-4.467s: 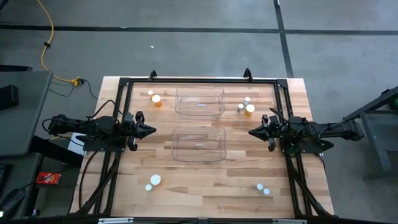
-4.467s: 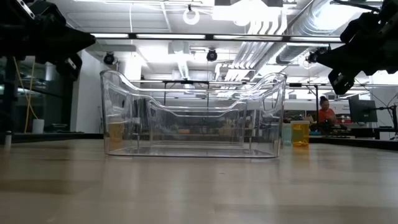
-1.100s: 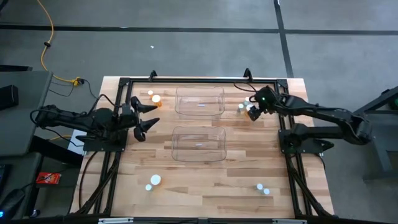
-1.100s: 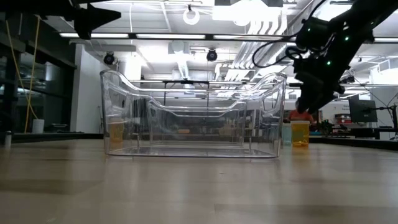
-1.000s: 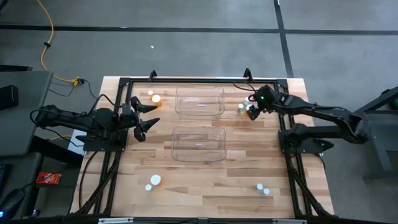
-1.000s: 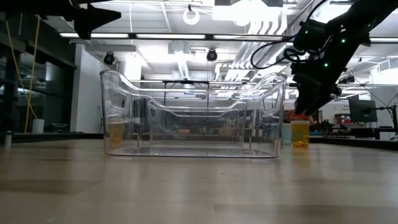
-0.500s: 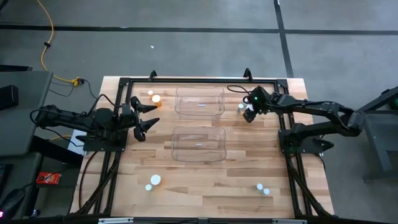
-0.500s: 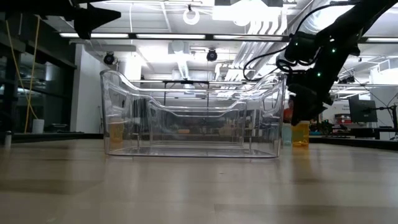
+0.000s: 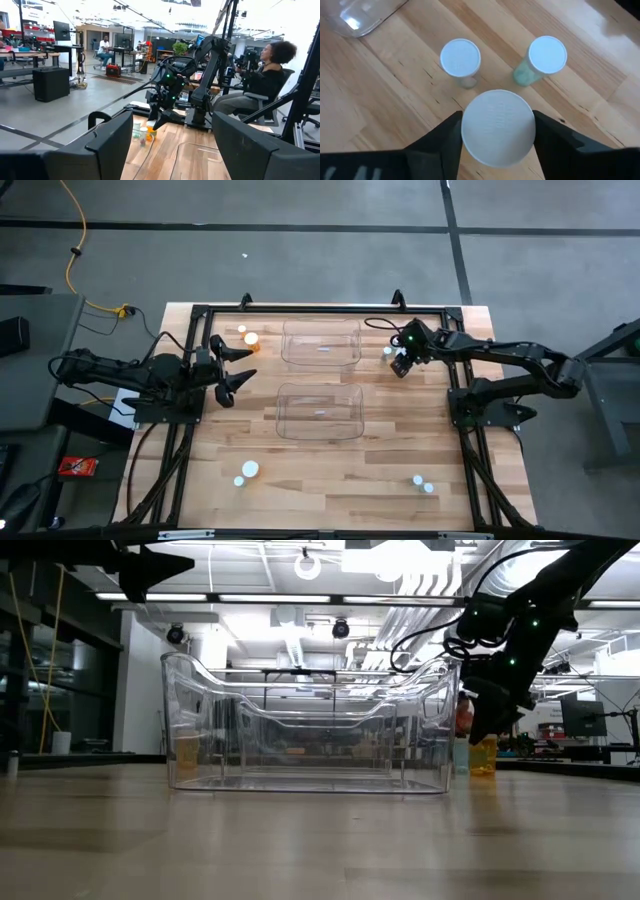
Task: Pick and place medicine bottles into bin by pill shape (circle, oval)
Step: Put the orange capsule bottle into the top transparent bin
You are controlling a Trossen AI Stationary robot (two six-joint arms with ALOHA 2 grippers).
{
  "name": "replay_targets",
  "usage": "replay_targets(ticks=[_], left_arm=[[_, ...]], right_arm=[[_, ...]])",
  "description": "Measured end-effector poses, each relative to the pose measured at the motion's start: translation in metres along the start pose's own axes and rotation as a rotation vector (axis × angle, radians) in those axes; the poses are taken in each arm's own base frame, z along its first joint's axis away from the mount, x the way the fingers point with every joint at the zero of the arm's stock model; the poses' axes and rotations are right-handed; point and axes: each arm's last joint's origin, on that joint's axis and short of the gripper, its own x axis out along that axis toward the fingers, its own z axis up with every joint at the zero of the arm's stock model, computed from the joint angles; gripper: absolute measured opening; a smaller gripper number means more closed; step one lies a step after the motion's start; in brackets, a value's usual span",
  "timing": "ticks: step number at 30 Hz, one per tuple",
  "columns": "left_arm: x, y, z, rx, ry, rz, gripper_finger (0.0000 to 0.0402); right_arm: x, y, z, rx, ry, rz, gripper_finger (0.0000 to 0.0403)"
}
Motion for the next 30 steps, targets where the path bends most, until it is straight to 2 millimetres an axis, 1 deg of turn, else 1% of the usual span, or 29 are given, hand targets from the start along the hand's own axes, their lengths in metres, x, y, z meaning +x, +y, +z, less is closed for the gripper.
replay_targets(ticks=[2, 4, 7, 9, 11, 13, 15, 17, 20, 23, 26, 30], left_arm=[[0.0, 0.0, 0.0, 0.0, 0.0, 0.0, 0.0262], [0.0, 0.0, 0.0, 0.0, 0.0, 0.0, 0.0262], [0.0, 0.0, 0.0, 0.0, 0.0, 0.0, 0.0262], [0.0, 0.0, 0.0, 0.0, 0.0, 0.0, 0.0262], [0.0, 0.0, 0.0, 0.001, 0.0, 0.0, 0.0262], [0.0, 0.0, 0.0, 0.001, 0.0, 0.0, 0.0262], [0.0, 0.0, -0.001, 0.003, 0.007, -0.012, 0.0262], [0.0, -0.001, -0.002, 0.008, 0.019, -0.049, 0.0262], [0.001, -0.004, -0.003, 0.008, 0.028, -0.143, 0.0262], [0.001, -0.007, -0.002, 0.005, 0.024, -0.215, 0.0262], [0.002, -0.007, -0.002, 0.003, 0.021, -0.211, 0.0262], [0.003, -0.006, -0.002, 0.005, 0.022, -0.175, 0.0262]], right_arm=[[-0.004, 0.0, 0.002, -0.012, 0.031, 0.0, 0.0177], [-0.015, 0.002, 0.008, -0.028, 0.053, 0.002, 0.0177], [-0.04, 0.011, 0.016, -0.078, 0.053, 0.025, 0.0181], [-0.062, 0.019, 0.021, -0.097, 0.009, 0.059, 0.0181], [-0.085, 0.03, 0.026, -0.117, -0.079, 0.113, 0.018], [-0.106, 0.042, 0.027, -0.139, -0.202, 0.194, 0.018], [-0.122, 0.056, 0.028, -0.162, -0.348, 0.295, 0.018], [-0.135, 0.069, 0.027, -0.187, -0.49, 0.39, 0.018], [-0.142, 0.087, 0.024, -0.242, -0.638, 0.472, 0.018], [-0.143, 0.105, 0.022, -0.292, -0.754, 0.528, 0.018], [-0.139, 0.119, 0.02, -0.356, -0.775, 0.547, 0.0179], [-0.136, 0.126, 0.021, -0.377, -0.784, 0.548, 0.0179]])
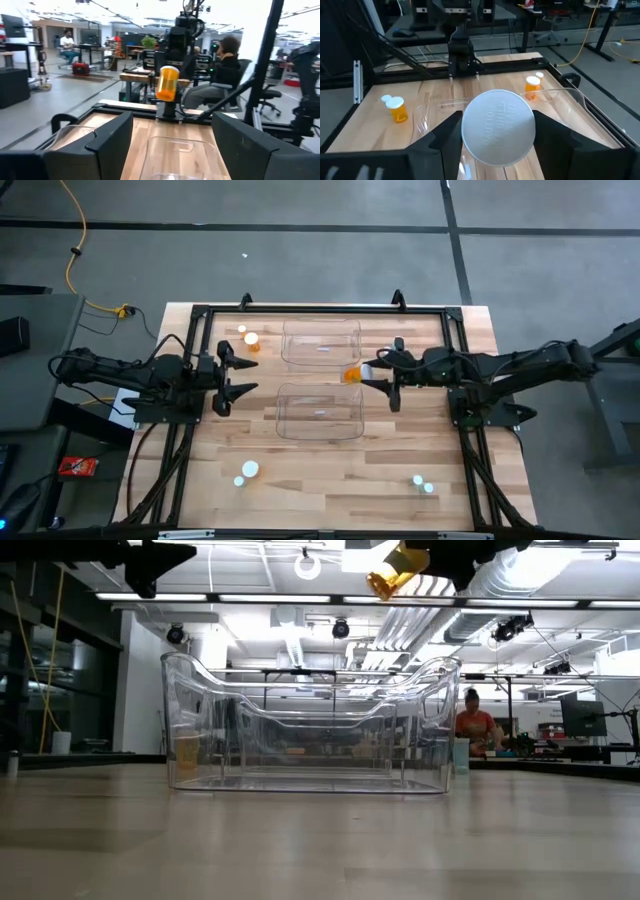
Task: Pick and place medicine bottles into bin by pill shape (circle, oval)
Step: Put the orange capsule bottle into the top transparent bin
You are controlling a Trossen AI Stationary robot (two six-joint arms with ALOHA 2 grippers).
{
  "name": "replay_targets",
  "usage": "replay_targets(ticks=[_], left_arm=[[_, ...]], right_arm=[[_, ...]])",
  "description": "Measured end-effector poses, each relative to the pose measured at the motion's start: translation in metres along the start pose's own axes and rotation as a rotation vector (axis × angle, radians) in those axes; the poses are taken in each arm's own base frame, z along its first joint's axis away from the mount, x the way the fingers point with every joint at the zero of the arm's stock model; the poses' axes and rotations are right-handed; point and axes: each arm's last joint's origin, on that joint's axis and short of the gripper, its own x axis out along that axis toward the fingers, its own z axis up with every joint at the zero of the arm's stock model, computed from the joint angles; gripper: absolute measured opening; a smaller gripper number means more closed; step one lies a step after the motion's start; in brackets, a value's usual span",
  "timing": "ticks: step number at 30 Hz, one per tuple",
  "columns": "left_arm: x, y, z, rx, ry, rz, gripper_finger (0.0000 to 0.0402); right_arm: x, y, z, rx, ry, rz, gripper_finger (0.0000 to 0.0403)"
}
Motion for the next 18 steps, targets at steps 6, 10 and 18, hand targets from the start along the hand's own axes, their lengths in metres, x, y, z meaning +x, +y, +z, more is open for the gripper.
replay_targets(ticks=[6, 10, 18], left_arm=[[0.0, 0.001, 0.0, 0.0, 0.0, 0.02, 0.0262], [0.0, 0.001, 0.0, 0.0, 0.0, 0.023, 0.0262], [0.0, 0.001, 0.003, -0.008, -0.029, 0.041, 0.0262]], right_arm=[[0.0, -0.001, 0.0, -0.003, -0.001, -0.004, 0.0179], [0.006, -0.003, 0.001, 0.005, -0.024, -0.057, 0.0179], [0.056, -0.038, 0.019, -0.023, 0.099, -0.274, 0.0179]])
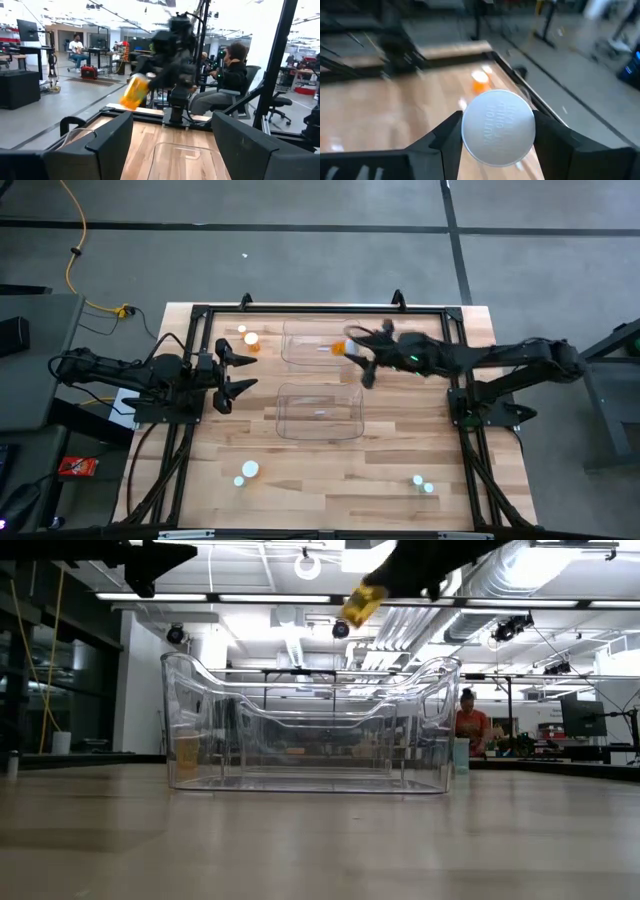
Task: Pick and place medicine bottles into bin by pill shape (circle, oval)
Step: Put the orange capsule bottle into the top transparent bin
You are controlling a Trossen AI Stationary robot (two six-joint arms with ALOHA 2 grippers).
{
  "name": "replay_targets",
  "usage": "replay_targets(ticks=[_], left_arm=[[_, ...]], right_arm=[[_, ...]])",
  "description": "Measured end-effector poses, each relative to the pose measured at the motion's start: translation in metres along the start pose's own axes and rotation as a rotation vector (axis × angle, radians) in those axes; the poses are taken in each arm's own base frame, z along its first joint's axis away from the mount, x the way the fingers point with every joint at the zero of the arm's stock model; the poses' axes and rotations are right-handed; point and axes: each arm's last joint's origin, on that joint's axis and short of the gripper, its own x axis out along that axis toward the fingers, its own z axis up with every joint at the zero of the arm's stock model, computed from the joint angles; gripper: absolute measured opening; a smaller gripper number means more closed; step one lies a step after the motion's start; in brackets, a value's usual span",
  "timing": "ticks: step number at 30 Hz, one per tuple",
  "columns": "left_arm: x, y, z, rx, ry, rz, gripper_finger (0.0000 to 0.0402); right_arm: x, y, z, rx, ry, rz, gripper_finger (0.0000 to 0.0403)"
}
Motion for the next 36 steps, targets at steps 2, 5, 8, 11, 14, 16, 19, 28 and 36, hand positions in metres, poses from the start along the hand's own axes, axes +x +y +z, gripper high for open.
replay_targets(ticks=[2, 5, 8, 11, 14, 16, 19, 28, 36], left_arm=[[0.0, 0.0, 0.0, 0.0, 0.0, 0.005, 0.0262], [0.0, 0.0, 0.0, 0.0, 0.0, 0.006, 0.0262], [0.0, 0.0, 0.0, 0.0, 0.001, 0.005, 0.0262], [0.0, 0.0, 0.0, 0.0, 0.001, 0.005, 0.0262], [0.0, 0.0, 0.0, 0.0, 0.001, 0.005, 0.0262], [0.0, 0.0, 0.0, 0.0, 0.002, 0.006, 0.0262], [0.0, 0.0, 0.0, 0.0, 0.002, 0.006, 0.0262], [0.0, 0.0, 0.0, -0.003, 0.002, 0.006, 0.0262], [0.0, 0.0, 0.0, -0.011, 0.003, 0.006, 0.0262]], right_arm=[[0.019, -0.01, 0.005, -0.011, 0.099, -0.048, 0.0182], [0.048, -0.023, 0.008, -0.023, 0.252, -0.097, 0.0189], [0.077, -0.033, 0.003, -0.007, 0.367, -0.082, 0.0192], [0.105, -0.038, -0.005, 0.041, 0.424, -0.06, 0.0193], [0.13, -0.042, -0.017, 0.101, 0.475, -0.072, 0.0194], [0.144, -0.044, -0.025, 0.153, 0.503, -0.094, 0.0194], [0.16, -0.045, -0.036, 0.248, 0.538, -0.131, 0.0195], [0.171, -0.048, -0.06, 0.322, 0.605, -0.411, 0.0195], [0.172, -0.048, -0.063, 0.362, 0.594, -0.447, 0.0195]])
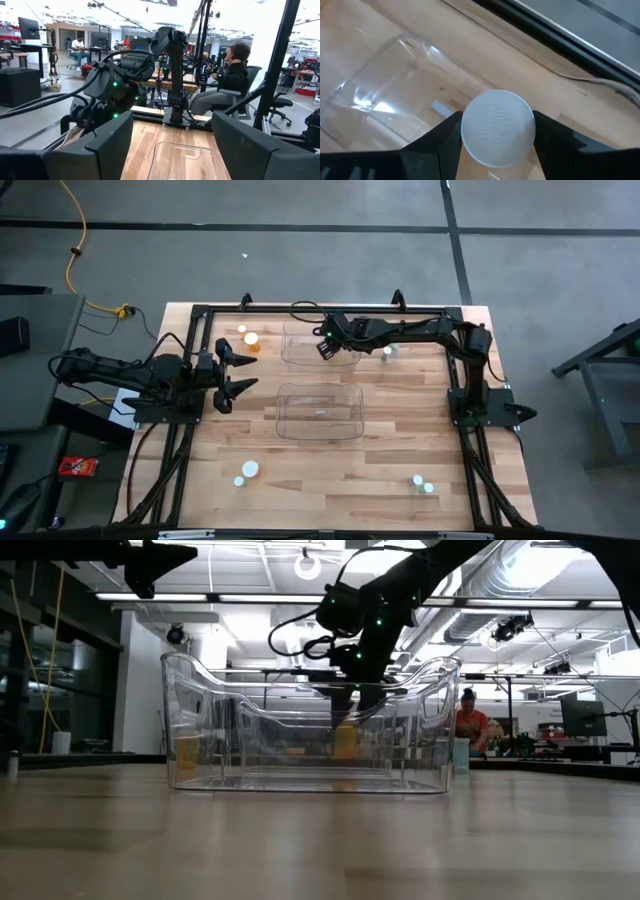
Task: Pick and place medicine bottles into bin by pill shape (circle, oval)
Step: Put the orange capsule bottle into the top transparent bin
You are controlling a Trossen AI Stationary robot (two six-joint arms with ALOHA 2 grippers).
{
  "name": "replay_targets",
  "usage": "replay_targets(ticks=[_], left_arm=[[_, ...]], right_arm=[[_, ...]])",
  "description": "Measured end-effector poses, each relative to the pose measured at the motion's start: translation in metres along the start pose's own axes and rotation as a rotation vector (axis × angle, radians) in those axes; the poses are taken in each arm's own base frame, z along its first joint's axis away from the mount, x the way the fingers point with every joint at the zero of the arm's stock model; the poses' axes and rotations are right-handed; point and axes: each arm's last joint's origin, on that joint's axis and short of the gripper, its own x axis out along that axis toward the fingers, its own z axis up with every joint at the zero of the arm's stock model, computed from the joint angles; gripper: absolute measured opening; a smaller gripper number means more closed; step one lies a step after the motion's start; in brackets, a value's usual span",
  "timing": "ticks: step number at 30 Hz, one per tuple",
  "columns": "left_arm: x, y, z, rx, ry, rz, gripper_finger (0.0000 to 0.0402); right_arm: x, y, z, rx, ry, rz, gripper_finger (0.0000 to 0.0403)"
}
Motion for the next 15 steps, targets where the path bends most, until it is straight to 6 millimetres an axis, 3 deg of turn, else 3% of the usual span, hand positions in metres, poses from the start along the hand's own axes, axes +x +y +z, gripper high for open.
replay_targets(ticks=[8, 15], left_arm=[[0.0, 0.0, 0.0, -0.007, 0.0, 0.0, 0.0262], [0.0, 0.0, 0.0, -0.007, -0.002, 0.0, 0.0262]], right_arm=[[0.017, 0.004, -0.009, -0.014, 0.045, 0.011, 0.0196], [0.018, 0.006, -0.009, -0.037, 0.026, 0.001, 0.0196]])
